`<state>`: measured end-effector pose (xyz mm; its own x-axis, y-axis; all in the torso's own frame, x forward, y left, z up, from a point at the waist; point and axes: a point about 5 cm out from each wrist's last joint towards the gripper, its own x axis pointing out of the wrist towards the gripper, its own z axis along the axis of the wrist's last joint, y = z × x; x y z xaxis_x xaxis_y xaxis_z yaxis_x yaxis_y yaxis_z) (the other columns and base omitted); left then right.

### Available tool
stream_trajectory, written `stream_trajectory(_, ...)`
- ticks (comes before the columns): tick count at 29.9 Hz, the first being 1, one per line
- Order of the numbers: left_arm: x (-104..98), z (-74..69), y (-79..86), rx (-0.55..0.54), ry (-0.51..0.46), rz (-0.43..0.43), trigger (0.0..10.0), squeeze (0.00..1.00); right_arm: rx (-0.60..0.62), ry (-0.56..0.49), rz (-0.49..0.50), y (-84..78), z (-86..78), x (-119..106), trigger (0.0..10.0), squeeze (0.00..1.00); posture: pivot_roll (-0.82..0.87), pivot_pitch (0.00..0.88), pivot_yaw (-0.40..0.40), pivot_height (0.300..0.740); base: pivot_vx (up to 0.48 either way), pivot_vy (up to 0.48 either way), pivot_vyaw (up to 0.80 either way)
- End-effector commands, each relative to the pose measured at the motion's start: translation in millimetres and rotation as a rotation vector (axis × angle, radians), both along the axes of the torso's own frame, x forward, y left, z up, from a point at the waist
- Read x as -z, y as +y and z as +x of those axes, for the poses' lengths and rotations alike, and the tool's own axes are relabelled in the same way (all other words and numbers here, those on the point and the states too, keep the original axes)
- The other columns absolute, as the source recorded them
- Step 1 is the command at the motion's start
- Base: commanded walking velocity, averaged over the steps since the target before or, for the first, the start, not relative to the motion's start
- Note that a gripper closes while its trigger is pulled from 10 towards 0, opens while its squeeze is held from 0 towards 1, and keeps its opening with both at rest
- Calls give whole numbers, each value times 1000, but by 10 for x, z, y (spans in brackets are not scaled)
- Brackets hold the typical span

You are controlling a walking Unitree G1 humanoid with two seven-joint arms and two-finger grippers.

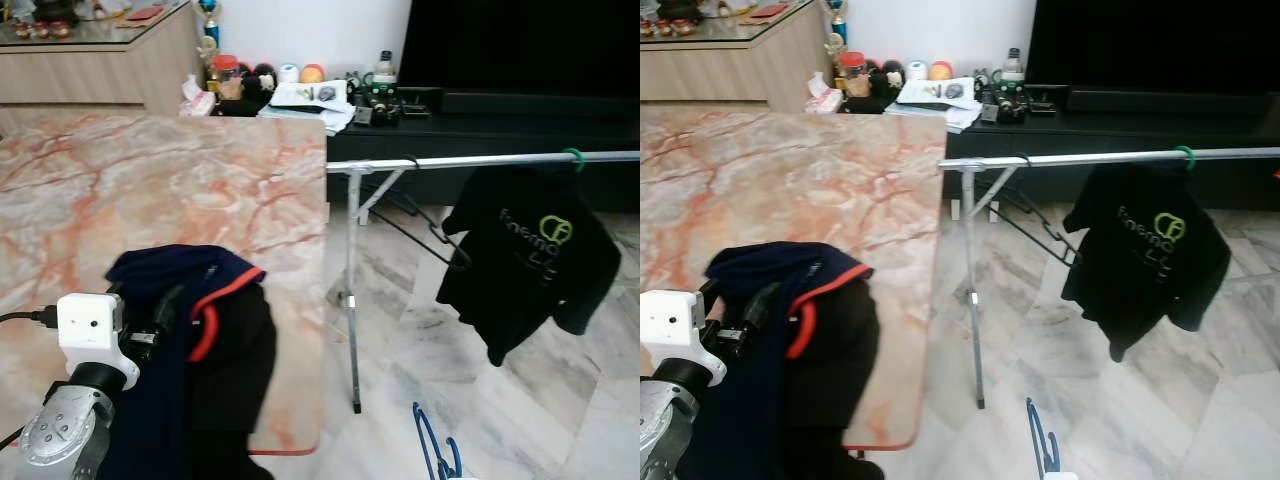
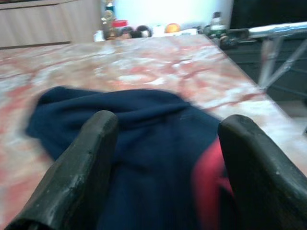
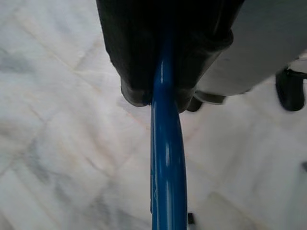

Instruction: Hang hanger

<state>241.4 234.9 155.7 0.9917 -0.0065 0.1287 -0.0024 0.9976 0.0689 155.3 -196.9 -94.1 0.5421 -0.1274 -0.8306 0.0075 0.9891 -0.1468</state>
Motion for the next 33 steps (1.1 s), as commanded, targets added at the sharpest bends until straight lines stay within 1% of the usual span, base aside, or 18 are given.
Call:
stream_trajectory(1,-34,-12,20,-9,-16,24,10000,0,19,17,4,-23,-52,19,10000,0,79,99,13,740,0,-480,0)
stream_trajectory(2,-34,-11,19,-9,-17,24,10000,0,20,17,2,-36,-52,17,10000,0,79,99,13,740,0,-480,0)
stream_trajectory(3,-36,-8,18,-10,-18,24,10000,0,28,14,-3,-82,-51,9,10000,0,78,99,13,740,0,-480,0)
stream_trajectory(6,-36,-4,18,-9,-20,25,10000,0,33,12,-8,-111,-47,2,10000,0,78,97,12,740,0,-480,0)
stream_trajectory(17,-52,22,20,-4,-27,32,10000,0,43,3,-7,-51,-5,-3,10000,0,77,89,13,740,0,-480,0)
stream_trajectory(33,7,50,-90,66,-5,66,10000,0,66,-16,1,-60,23,-18,10000,0,68,64,22,740,0,-480,0)
